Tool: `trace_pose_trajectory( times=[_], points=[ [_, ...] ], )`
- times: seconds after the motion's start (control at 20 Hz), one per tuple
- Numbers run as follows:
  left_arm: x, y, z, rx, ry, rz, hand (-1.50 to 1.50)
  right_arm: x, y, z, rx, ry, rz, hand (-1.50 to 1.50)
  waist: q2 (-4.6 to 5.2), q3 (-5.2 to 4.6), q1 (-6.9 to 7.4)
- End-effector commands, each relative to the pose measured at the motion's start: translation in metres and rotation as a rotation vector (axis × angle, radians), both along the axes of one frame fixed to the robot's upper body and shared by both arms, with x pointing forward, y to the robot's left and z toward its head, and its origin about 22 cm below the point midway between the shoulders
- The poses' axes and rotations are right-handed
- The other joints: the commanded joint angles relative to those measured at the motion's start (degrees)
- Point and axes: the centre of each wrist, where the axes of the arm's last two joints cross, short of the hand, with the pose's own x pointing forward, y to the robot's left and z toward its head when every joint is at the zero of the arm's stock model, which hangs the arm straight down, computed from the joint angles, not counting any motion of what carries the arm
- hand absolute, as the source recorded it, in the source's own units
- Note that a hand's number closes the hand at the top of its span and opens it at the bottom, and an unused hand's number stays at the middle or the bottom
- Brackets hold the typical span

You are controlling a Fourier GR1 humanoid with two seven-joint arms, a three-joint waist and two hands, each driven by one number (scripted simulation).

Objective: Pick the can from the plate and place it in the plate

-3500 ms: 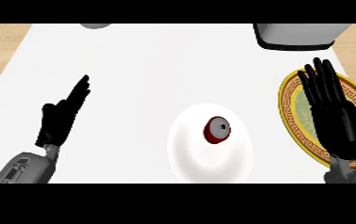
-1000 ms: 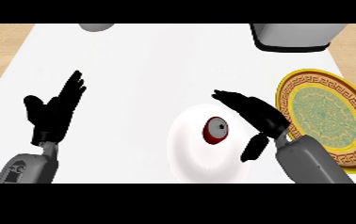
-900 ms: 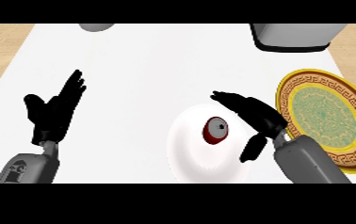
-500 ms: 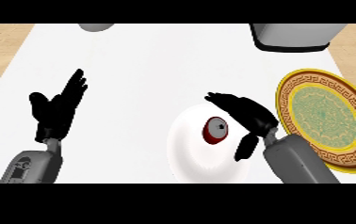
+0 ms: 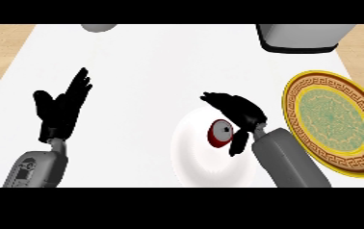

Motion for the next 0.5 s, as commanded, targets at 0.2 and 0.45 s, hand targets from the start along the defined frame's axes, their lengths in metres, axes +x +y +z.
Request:
trace_pose_trajectory(
  times=[0.2,0.45],
  points=[
    [-0.025,-0.003,-0.008,-0.006,0.001,-0.022,0.00,-0.023,0.010,-0.024,-0.020,0.019,0.172,1.50,-0.09,0.00,0.04],
    [0.007,0.021,0.005,0.010,0.000,0.009,0.00,-0.015,0.028,-0.014,0.011,0.022,0.153,1.50,-0.01,-0.01,-0.24]
  ],
)
